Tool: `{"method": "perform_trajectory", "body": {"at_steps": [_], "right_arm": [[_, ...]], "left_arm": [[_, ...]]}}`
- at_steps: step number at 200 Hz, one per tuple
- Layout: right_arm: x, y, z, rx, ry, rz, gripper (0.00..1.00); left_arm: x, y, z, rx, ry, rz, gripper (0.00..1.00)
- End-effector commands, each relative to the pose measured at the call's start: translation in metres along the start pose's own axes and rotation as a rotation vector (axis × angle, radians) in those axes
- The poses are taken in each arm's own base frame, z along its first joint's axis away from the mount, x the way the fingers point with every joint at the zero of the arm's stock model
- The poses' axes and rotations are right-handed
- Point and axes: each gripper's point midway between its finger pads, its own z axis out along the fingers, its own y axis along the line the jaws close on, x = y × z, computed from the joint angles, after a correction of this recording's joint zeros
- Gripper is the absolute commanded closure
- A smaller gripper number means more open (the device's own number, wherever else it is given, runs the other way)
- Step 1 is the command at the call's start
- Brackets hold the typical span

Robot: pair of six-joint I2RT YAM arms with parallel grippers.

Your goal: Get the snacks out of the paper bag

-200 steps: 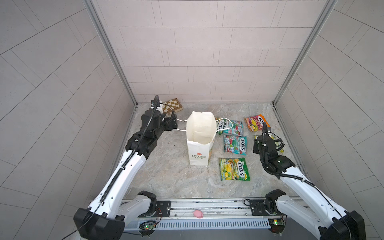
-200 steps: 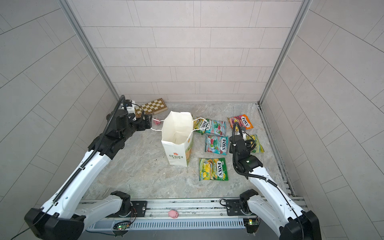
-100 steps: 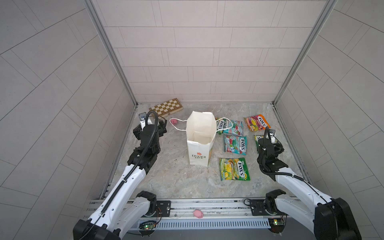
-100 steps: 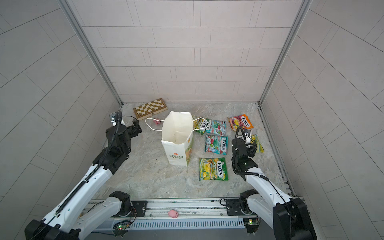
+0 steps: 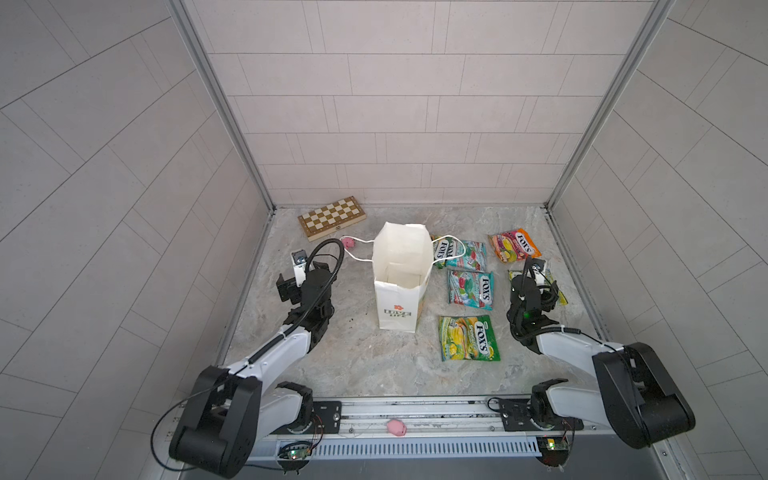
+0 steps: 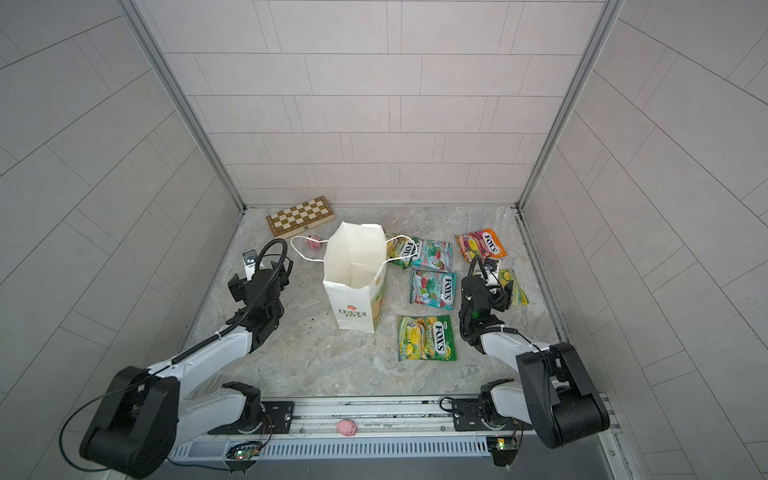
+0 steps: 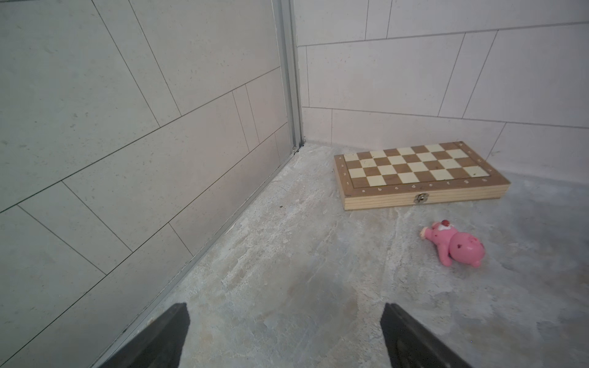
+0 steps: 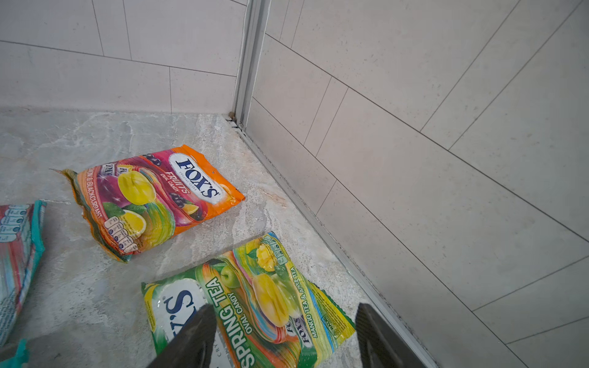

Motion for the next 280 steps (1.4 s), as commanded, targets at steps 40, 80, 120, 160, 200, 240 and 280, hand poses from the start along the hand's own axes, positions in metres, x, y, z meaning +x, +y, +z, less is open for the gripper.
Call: {"method": "perform_trajectory", "body": {"at_steps": [40, 80, 120, 160, 200, 240, 280], "right_arm": [[-0.006, 0.022, 0.006, -0.095, -0.037, -0.033, 0.28], [-0.006, 0.035, 0.01, -0.184, -0.035, -0.023, 0.26], [-0.008, 0.045, 0.01, -0.295, -0.079, 0.055, 0.26], [0.0, 0.063, 0.013, -0.391, -0.104, 0.077, 0.26], [0.008, 0.073, 0.017, -0.412, -0.114, 0.065, 0.25], [0.012, 0.064, 0.03, -0.313, -0.03, 0.059, 0.05], [0.01, 0.064, 0.03, -0.314, -0.053, 0.063, 0.01]], "left_arm": [[0.023, -0.033, 0.021, 0.16, 0.015, 0.082, 0.0], [0.032, -0.034, 0.03, 0.253, 0.057, 0.025, 0.0], [0.04, -0.021, 0.039, 0.276, 0.057, -0.039, 0.0], [0.052, -0.032, 0.04, 0.363, -0.03, -0.073, 0.0], [0.054, -0.031, 0.054, 0.308, 0.044, -0.054, 0.0], [0.054, -0.031, 0.056, 0.294, 0.047, -0.039, 0.0], [0.053, -0.034, 0.056, 0.308, 0.046, -0.035, 0.0]]}}
